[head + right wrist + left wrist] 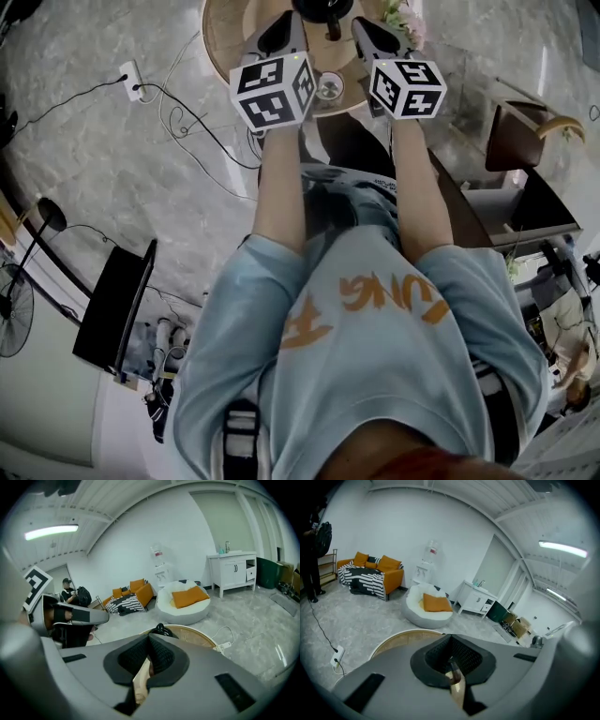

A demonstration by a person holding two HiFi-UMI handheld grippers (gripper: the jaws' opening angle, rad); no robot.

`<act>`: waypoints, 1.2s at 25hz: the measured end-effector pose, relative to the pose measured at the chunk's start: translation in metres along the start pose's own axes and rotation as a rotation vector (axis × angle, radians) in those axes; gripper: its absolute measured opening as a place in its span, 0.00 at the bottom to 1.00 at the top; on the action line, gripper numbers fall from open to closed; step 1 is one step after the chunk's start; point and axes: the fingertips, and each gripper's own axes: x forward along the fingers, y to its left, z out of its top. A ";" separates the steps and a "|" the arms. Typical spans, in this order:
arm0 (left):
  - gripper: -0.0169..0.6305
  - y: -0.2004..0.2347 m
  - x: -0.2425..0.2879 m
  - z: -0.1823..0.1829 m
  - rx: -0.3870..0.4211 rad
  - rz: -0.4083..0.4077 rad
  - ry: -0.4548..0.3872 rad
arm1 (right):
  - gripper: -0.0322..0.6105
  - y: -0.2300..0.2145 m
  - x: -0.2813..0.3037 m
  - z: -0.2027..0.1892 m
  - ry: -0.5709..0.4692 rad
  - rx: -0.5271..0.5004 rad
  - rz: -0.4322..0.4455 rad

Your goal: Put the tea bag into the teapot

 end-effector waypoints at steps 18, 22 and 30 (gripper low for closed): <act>0.06 -0.063 -0.125 0.131 0.192 0.066 -0.387 | 0.07 0.029 -0.105 0.142 -0.281 -0.143 0.016; 0.06 -0.073 -0.146 0.156 0.230 0.076 -0.440 | 0.07 0.048 -0.121 0.182 -0.367 -0.191 0.048; 0.07 -0.075 -0.185 0.196 0.266 0.064 -0.545 | 0.07 0.085 -0.148 0.255 -0.521 -0.318 0.061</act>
